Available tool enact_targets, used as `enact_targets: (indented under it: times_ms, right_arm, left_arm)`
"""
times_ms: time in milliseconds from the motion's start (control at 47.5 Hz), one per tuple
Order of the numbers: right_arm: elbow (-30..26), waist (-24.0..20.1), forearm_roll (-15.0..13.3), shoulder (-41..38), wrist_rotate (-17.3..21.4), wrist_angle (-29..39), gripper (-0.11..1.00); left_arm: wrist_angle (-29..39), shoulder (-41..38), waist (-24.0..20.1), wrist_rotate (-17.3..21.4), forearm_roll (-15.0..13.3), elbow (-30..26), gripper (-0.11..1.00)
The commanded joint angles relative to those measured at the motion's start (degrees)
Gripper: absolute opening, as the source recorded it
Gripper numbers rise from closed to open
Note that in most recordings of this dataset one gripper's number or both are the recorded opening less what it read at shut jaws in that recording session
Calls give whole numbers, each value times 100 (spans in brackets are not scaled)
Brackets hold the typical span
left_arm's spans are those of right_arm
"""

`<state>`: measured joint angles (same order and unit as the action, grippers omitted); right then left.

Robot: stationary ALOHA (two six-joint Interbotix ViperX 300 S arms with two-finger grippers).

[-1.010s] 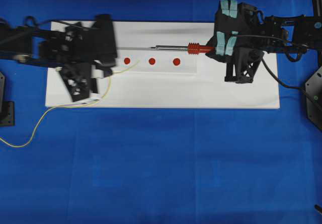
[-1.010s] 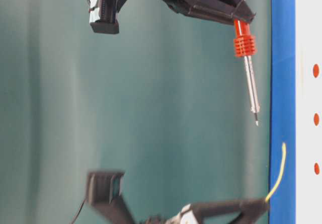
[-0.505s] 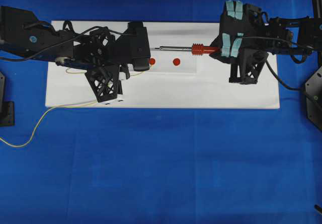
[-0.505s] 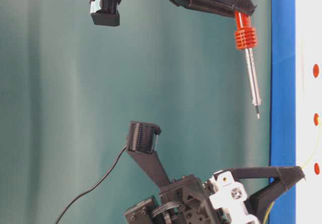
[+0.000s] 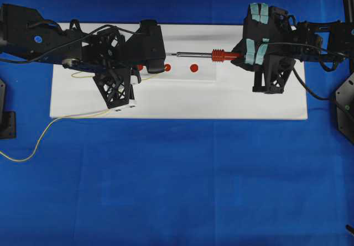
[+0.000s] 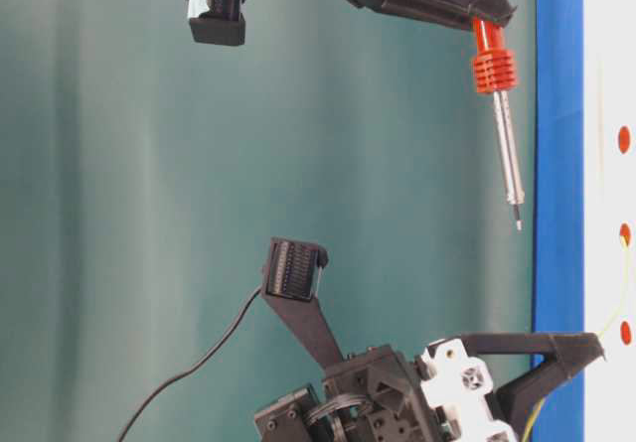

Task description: Touch the tip of the soldering iron to the tip of the solder at the mark.

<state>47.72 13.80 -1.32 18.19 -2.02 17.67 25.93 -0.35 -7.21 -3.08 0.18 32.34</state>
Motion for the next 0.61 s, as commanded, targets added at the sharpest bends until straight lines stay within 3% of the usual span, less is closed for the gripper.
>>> enact_targets:
  times_ms: [0, 589]
  right_arm:
    - [-62, 18, -9, 105, 9, -53, 6]
    - [-185, -44, 18, -334, 18, -26, 6]
  left_arm:
    - [-9, 70, 0, 9, 9, -132, 1]
    - [-9, 70, 9, 26, 9, -149, 1]
